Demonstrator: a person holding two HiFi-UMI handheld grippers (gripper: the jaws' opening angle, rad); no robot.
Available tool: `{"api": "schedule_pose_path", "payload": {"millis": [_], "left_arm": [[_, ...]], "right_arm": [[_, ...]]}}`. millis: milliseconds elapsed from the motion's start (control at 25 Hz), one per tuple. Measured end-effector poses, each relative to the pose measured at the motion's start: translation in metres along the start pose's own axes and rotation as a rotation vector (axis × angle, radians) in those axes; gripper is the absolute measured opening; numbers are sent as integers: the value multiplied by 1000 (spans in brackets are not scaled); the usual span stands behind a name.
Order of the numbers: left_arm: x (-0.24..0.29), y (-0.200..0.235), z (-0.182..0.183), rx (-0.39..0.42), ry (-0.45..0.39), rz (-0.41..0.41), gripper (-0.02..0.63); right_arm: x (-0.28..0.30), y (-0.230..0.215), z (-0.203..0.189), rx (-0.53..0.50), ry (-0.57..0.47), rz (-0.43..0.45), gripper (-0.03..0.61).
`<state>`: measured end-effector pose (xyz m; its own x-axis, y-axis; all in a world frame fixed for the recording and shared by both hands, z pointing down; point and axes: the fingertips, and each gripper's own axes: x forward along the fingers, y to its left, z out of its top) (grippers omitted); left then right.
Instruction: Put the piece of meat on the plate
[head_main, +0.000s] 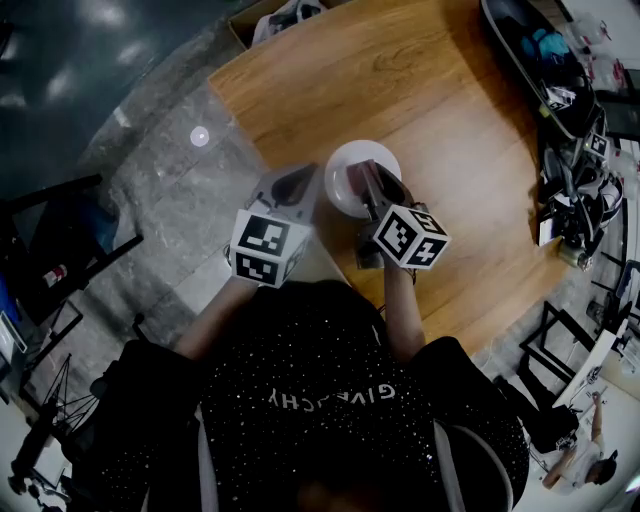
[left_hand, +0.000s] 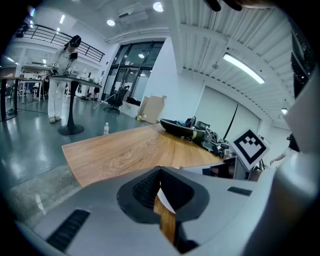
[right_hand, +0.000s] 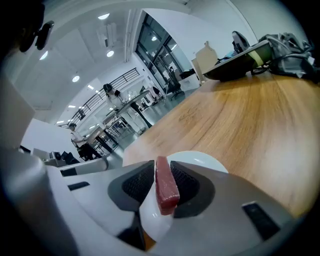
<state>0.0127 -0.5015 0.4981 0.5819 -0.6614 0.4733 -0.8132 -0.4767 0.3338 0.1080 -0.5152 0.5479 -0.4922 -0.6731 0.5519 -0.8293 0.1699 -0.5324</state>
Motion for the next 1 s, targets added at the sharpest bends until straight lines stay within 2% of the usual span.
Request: {"api": "schedule_pose_path", "payload": {"millis": [120, 520, 880, 1000], "left_arm": [[-2, -1, 0, 1, -1, 2, 9], [-5, -6, 0, 10, -1, -13, 9], [-11, -10, -1, 14, -3, -13, 9], [-12, -8, -1, 15, -4, -8, 10]], "right_arm": [[-2, 0, -2, -29, 13, -10, 97], [-10, -17, -5, 3, 34, -81, 118], [-21, -37, -6, -49, 36, -209, 130], [-20, -36, -4, -49, 28, -201, 130]]}}
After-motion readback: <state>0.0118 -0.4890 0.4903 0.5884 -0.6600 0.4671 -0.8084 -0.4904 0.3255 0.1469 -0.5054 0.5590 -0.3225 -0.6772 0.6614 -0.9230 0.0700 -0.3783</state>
